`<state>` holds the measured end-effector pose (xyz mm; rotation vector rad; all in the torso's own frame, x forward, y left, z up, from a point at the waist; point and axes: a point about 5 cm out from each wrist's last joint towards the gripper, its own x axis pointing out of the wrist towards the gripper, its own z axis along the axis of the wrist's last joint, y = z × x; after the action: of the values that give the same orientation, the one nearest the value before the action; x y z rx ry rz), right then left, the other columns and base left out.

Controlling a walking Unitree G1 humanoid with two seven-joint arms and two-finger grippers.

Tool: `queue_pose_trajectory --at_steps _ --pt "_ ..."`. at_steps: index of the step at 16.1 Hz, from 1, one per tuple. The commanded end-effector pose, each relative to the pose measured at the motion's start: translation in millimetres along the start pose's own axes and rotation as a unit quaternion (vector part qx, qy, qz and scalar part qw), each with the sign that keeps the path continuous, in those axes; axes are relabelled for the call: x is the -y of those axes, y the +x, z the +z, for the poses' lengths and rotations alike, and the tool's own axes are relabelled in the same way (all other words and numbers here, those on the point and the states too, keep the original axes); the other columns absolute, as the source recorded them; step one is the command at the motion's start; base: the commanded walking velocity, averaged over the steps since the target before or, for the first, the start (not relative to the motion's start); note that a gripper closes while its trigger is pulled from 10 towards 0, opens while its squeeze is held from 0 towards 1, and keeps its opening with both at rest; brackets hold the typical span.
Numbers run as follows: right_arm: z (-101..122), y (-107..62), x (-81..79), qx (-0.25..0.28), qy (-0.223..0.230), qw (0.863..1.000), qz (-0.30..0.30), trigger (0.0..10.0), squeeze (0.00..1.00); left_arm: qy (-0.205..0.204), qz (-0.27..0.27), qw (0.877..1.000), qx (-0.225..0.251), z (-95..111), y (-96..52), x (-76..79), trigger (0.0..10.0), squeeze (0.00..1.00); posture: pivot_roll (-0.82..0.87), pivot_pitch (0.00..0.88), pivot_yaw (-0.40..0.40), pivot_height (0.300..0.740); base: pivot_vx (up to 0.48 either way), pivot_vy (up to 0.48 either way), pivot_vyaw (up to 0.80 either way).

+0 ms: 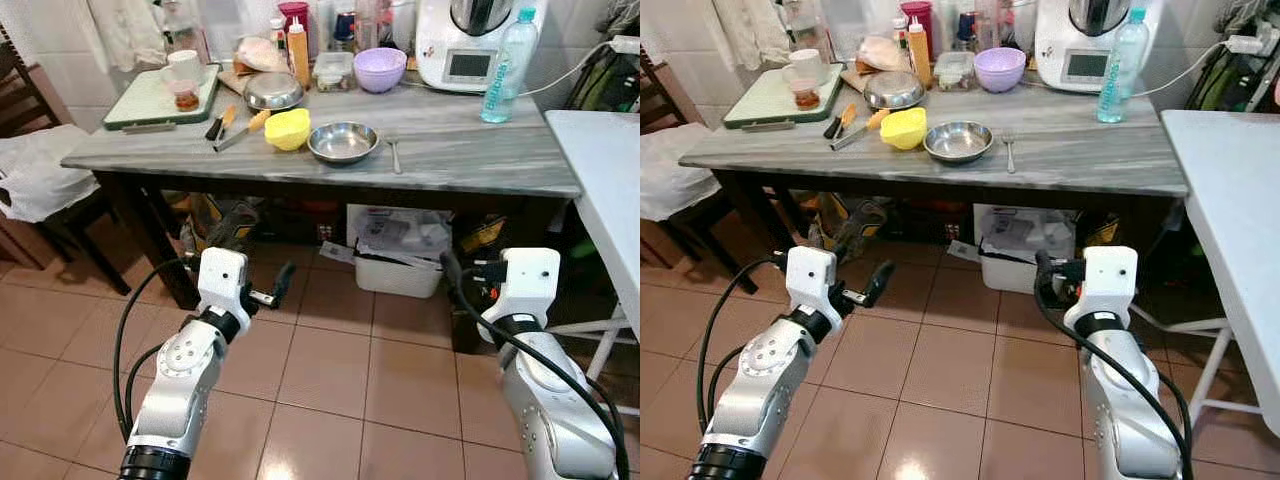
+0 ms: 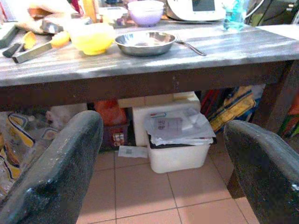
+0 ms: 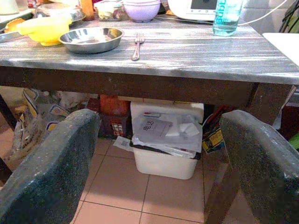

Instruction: Setting the table

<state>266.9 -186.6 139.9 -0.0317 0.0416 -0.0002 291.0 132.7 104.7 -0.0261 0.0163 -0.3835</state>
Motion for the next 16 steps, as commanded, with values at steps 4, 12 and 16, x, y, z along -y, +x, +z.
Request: queue_pose_trajectory --at_steps 4,12,16 --pt "8.5 2.0 -8.4 0.015 -0.005 1.000 0.016 10.0 0.00 -0.014 -0.002 1.000 -0.012 -11.6 -10.9 5.3 10.0 0.00 -0.14 0.000 0.073 0.740 0.000 -0.127 0.00" --pt "6.2 3.8 -11.3 0.009 -0.004 1.000 0.021 10.0 0.00 -0.012 -0.006 1.000 -0.011 -9.8 -11.6 1.3 10.0 0.00 -0.13 0.000 0.074 0.740 0.000 -0.315 -0.20" --pt "6.3 4.8 -12.2 0.009 -0.003 1.000 0.023 10.0 0.00 -0.008 -0.011 1.000 -0.013 -10.0 -12.1 3.0 10.0 0.00 -0.13 0.000 0.076 0.740 0.000 -0.322 0.00"
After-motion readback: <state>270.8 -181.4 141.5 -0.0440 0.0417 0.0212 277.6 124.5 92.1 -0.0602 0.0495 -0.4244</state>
